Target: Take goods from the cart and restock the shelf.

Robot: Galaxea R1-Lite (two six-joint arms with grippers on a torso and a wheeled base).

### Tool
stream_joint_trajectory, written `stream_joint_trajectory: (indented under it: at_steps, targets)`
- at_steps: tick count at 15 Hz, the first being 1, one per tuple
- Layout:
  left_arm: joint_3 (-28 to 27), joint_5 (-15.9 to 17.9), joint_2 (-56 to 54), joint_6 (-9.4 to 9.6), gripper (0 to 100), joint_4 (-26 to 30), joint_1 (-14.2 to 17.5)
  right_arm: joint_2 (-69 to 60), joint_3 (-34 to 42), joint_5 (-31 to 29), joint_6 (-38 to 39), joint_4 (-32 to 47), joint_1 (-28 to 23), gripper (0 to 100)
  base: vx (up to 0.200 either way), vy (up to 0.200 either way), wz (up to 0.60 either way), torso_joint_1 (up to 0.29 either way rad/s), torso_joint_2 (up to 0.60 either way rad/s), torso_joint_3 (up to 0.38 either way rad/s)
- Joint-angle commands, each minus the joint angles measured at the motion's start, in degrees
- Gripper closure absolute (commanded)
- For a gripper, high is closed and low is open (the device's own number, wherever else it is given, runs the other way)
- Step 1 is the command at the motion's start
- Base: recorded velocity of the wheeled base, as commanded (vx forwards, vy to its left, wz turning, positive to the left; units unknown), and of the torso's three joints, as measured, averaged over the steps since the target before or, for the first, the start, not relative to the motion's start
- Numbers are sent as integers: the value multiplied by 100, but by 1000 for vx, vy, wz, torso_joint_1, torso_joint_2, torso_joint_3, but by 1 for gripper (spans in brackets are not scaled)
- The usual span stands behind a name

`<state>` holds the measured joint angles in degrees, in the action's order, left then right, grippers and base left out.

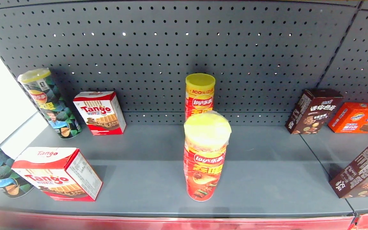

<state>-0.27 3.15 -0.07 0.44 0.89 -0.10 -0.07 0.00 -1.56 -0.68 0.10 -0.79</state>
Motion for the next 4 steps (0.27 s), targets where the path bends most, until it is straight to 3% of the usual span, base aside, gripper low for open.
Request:
stream_joint_trajectory:
  at_steps: [1,4]
  targets:
    - [0,2,7,0,0,-1,1,7,0,-2,-2,-1,0,0,0,0,0,0,0,0]
    - [0,2,7,0,0,-1,1,7,0,-2,-2,-1,0,0,0,0,0,0,0,0]
